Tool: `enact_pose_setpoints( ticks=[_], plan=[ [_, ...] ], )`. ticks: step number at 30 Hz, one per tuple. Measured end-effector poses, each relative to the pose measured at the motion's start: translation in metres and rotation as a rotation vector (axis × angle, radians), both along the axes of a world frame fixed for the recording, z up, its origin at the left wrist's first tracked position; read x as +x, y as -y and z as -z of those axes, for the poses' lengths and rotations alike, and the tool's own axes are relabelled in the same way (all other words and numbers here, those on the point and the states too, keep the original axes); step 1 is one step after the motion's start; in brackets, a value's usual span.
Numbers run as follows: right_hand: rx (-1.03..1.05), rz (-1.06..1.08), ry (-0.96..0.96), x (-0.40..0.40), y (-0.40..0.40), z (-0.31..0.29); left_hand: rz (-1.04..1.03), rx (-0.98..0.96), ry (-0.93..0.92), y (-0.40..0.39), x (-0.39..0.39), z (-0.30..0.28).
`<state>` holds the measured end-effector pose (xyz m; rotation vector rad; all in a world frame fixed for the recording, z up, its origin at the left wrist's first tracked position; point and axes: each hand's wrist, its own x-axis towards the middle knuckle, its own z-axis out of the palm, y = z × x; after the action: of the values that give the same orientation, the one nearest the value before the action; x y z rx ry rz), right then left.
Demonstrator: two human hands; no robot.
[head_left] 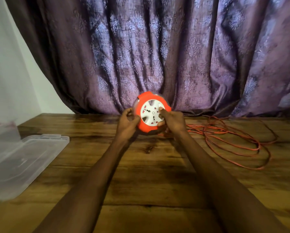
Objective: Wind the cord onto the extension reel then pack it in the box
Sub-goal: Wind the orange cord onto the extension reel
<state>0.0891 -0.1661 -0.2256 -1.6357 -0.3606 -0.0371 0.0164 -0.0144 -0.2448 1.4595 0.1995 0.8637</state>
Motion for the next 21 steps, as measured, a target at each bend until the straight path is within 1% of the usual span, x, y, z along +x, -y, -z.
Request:
enact_pose_setpoints(
  ticks=[2, 3, 4, 6, 8, 9, 12, 15, 17, 19, 21],
  plan=[
    [-0.415, 0.151, 0.49, 0.005, 0.005, 0.008, 0.028, -0.074, -0.029, -0.016, 0.0, -0.002],
    [-0.555, 0.183, 0.719, 0.005, 0.007, 0.011, 0.044, -0.09, -0.044, -0.023, -0.002, -0.002],
    [-0.645, 0.157, 0.898, 0.005, 0.007, 0.013, 0.056, -0.097, -0.062, -0.028, -0.004, -0.001],
    [-0.744, 0.055, 1.146, 0.005, 0.006, 0.017, 0.088, -0.081, -0.109, -0.036, -0.009, -0.002],
    [-0.818, 0.027, 1.293, 0.005, 0.005, 0.015, 0.125, -0.028, -0.132, -0.043, -0.011, -0.005],
    [-0.851, 0.011, 1.327, 0.005, 0.005, 0.013, 0.136, 0.015, -0.143, -0.044, -0.012, -0.007],
    [-0.933, -0.039, 1.342, 0.003, 0.005, 0.011, 0.164, 0.127, -0.164, -0.046, -0.013, -0.008],
    [-1.032, 0.056, 1.367, 0.003, 0.005, 0.012, 0.191, 0.11, -0.161, -0.045, -0.013, -0.005],
    [-1.059, 0.134, 1.333, 0.002, 0.005, 0.01, 0.207, 0.082, -0.152, -0.04, -0.012, -0.005],
    [-1.078, 0.222, 1.204, -0.001, 0.002, 0.007, 0.241, 0.06, -0.128, -0.03, -0.01, -0.004],
    [-1.004, 0.301, 0.939, -0.006, -0.002, 0.005, 0.21, 0.072, -0.077, -0.017, -0.006, -0.001]
  ],
)
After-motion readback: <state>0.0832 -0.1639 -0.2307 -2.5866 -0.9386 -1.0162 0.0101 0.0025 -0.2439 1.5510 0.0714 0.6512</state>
